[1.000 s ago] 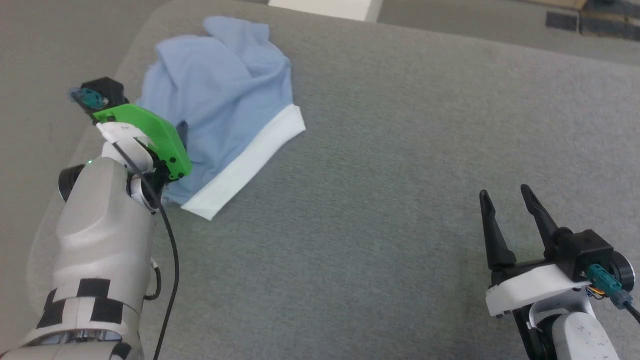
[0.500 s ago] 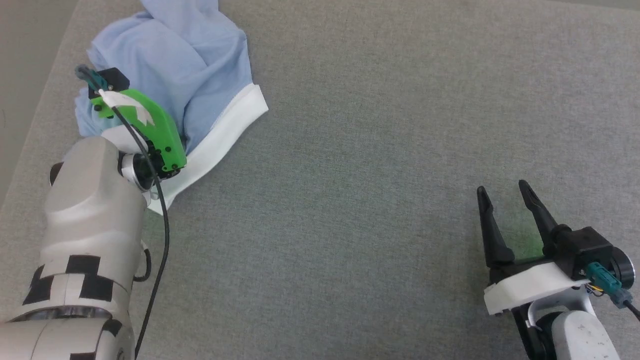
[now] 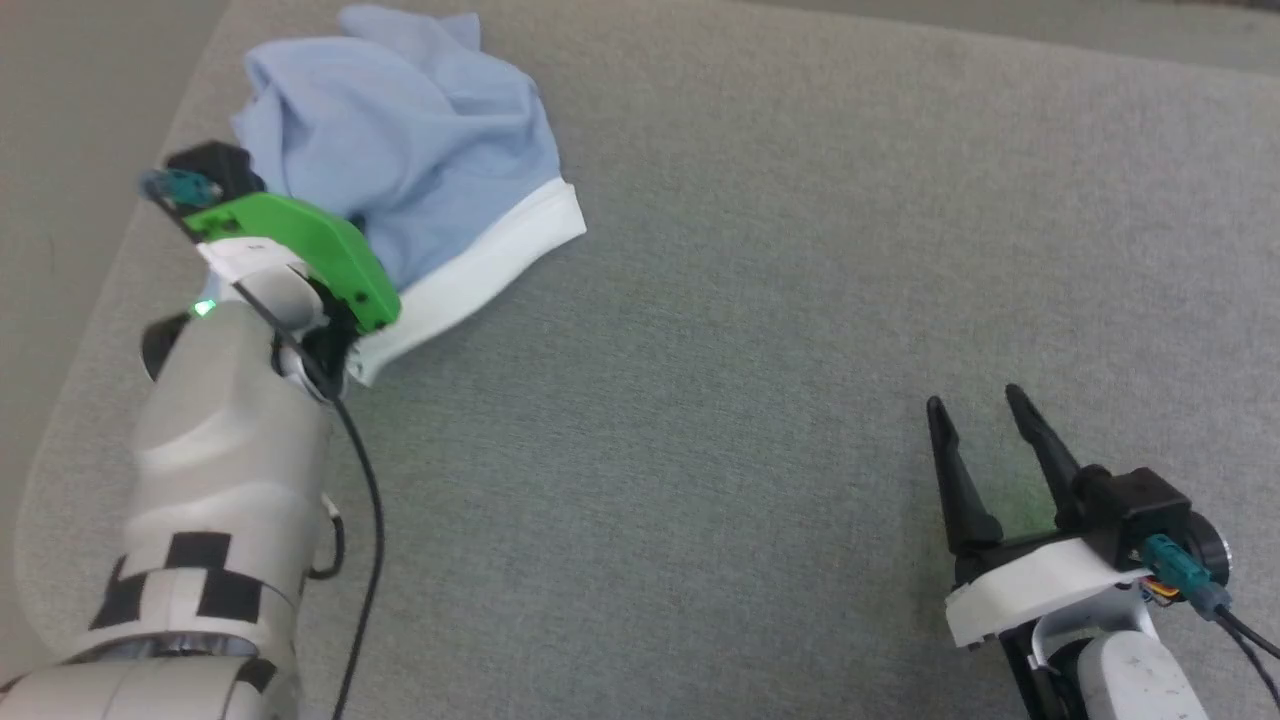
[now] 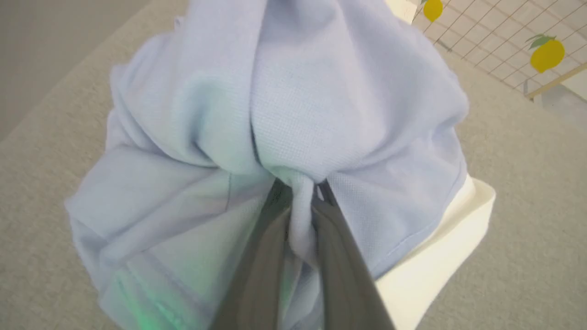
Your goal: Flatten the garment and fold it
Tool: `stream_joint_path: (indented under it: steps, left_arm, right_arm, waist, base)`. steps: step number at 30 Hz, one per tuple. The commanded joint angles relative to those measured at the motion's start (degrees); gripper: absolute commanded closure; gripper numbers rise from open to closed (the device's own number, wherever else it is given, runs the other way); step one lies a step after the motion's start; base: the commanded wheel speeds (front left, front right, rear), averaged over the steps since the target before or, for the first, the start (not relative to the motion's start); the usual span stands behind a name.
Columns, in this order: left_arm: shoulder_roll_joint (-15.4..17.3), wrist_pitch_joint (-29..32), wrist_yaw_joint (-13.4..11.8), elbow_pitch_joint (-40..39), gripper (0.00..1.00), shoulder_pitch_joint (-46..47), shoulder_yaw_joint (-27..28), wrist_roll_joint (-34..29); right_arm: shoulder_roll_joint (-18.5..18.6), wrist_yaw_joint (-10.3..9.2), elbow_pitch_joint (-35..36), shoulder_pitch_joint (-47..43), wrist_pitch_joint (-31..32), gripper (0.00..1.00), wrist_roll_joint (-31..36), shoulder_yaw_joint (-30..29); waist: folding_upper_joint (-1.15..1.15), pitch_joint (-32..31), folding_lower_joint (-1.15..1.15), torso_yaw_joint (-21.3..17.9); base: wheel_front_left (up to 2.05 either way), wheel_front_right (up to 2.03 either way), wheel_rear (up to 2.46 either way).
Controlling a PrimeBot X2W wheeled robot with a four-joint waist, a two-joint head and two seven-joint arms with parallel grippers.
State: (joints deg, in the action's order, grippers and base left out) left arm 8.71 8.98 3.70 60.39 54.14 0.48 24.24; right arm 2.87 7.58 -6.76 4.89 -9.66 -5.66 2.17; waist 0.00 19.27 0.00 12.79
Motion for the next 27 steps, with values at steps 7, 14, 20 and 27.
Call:
stream_joint_path:
  steps: [7, 14, 20, 27]
  left_arm:
    - [3.3, -5.2, 2.4, -5.0, 1.00, 6.0, -1.0, 0.2]
    - [4.0, -5.0, 3.4, -11.3, 1.00, 10.9, -3.0, 1.1]
    - [3.9, -3.5, 3.7, -16.9, 1.00, 12.0, -4.5, 3.5]
    - [1.8, -0.4, 3.8, -24.9, 1.00, 11.1, -8.4, 9.0]
  right_arm:
    - [0.0, -0.09, -4.0, 0.7, -2.4, 0.00, -3.0, 1.6]
    - [0.0, -0.09, -6.9, 0.0, -3.9, 0.00, -4.9, 1.4]
    - [0.0, -0.09, -8.8, -0.4, -4.7, 0.00, -6.3, 1.1]
    - [0.0, -0.09, -10.4, -0.8, -5.2, 0.00, -7.0, 0.0]
  waist:
    - [0.00, -7.7, 0.00, 1.1]
    - [0.00, -12.2, 0.00, -0.3]
    - [0.00, -15.1, 0.00, -2.5]
    - [0.00, -17.9, 0.00, -6.1]
  base:
    - [0.00, 0.00, 0.00]
    - [0.00, 0.00, 0.00]
    - [0.00, 0.00, 0.00]
    - [0.00, 0.00, 0.00]
